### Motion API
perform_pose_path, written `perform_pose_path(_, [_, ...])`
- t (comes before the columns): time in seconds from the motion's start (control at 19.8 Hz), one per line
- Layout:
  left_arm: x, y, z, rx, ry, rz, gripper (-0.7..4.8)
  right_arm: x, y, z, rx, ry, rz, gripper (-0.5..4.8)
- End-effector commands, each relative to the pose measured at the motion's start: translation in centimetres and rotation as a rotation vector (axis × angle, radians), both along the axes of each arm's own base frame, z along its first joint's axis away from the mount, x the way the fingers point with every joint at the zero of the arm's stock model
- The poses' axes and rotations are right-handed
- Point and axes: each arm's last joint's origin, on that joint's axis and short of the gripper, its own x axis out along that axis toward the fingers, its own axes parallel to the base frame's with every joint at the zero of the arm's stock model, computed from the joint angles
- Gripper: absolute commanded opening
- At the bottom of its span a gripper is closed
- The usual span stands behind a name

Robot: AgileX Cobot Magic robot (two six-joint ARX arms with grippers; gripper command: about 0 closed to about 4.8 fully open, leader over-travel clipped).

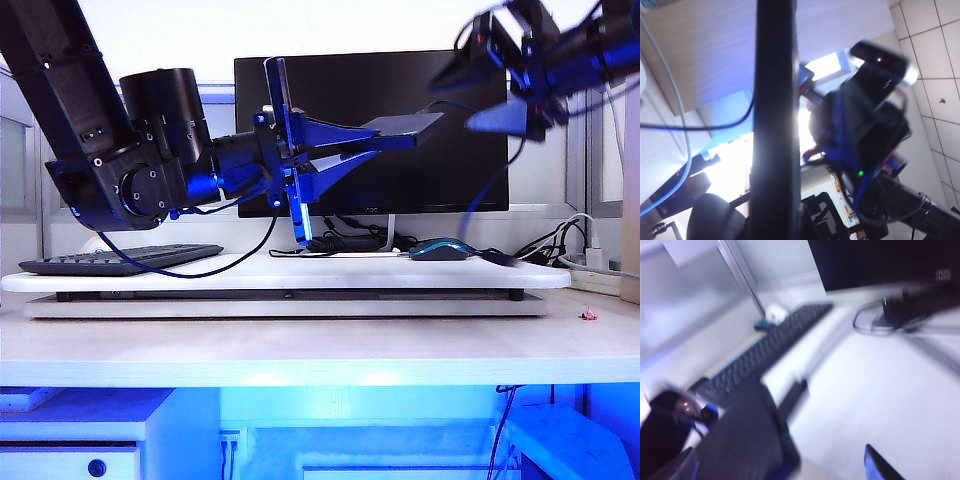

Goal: Unplug the data cable of the portable hard drive.

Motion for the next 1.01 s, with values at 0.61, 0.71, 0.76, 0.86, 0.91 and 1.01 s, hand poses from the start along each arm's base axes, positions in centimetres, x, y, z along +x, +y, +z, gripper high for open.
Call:
perform_pose_path(0.61, [-1.4, -1.2, 1.8, -0.027, -0.091, -0.098, -0.06, 2.0, 0.2, 0.9, 0.017, -0.046, 0.016, 3.63])
perform_pose_path(0.71, [-1.4, -1.2, 1.8, -0.028, -0.091, -0.097, -0.06, 2.0, 0.2, 1.0, 0.017, -0.044, 0.016, 3.28])
perform_pose_path(0.76, [-1.4, -1.2, 1.8, -0.027, -0.091, -0.097, -0.06, 2.0, 0.2, 1.0, 0.017, -0.043, 0.019, 2.21])
perform_pose_path(0.86, [-1.4, -1.2, 1.8, -0.034, -0.088, -0.082, -0.06, 2.0, 0.2, 1.0, 0.017, -0.043, 0.02, 1.22])
perform_pose_path(0.91, [-1.3, -1.2, 1.8, -0.034, -0.091, -0.079, -0.06, 2.0, 0.3, 1.0, 0.016, -0.046, 0.039, 0.08])
perform_pose_path(1.01, [-1.3, -1.2, 1.8, -0.034, -0.094, -0.078, -0.06, 1.9, 0.3, 1.0, 0.015, -0.046, 0.046, -0.06])
